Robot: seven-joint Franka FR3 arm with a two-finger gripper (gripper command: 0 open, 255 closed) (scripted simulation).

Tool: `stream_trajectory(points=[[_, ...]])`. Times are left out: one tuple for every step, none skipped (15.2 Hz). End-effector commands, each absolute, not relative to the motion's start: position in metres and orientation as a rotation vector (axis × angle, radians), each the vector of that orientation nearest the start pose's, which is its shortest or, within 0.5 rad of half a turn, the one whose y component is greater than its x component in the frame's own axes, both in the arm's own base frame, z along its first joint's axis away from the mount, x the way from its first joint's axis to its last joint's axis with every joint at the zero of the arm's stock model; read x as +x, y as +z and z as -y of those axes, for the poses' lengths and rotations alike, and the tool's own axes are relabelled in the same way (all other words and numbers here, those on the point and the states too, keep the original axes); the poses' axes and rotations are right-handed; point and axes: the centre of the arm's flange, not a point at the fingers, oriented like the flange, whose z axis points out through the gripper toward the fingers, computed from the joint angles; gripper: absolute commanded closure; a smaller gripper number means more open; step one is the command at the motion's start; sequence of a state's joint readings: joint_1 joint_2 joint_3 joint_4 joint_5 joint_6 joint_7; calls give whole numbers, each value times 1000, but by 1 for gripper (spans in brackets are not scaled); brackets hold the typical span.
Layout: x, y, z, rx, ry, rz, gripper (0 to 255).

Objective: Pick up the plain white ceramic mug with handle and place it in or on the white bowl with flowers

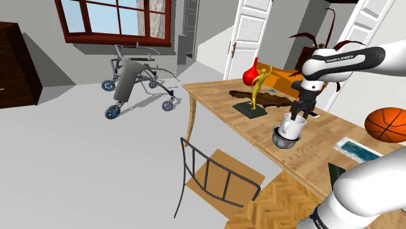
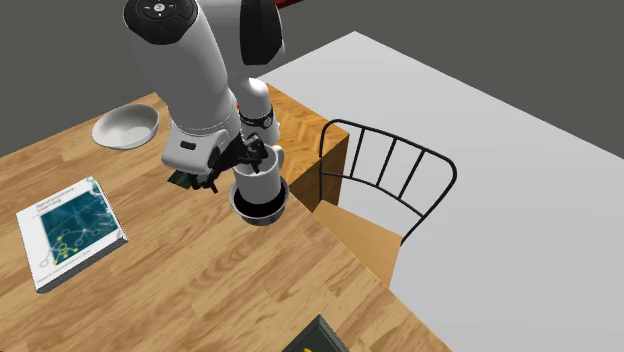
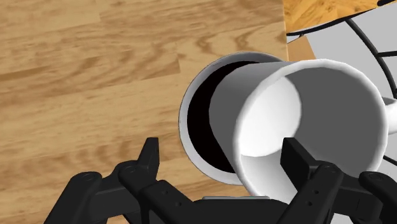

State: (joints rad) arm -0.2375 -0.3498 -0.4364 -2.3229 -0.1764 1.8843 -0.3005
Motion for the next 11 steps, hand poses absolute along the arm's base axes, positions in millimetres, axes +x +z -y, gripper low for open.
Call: stream_trajectory(points=[[331, 474, 290, -3072, 171, -429, 0], [332, 487, 291, -3072, 171, -429, 0], [333, 497, 291, -3072, 171, -429, 0], [333, 497, 291, -3072, 171, -429, 0], [333, 497, 291, -3072, 171, -429, 0], [333, 497, 291, -3072, 171, -429, 0], [333, 497, 291, -3072, 171, -429, 0], [333, 497, 291, -3072, 171, -429, 0], [333, 497, 291, -3072, 171, -429, 0], [333, 497, 291, -3072, 171, -429, 0], [333, 497, 291, -3072, 171, -429, 0]])
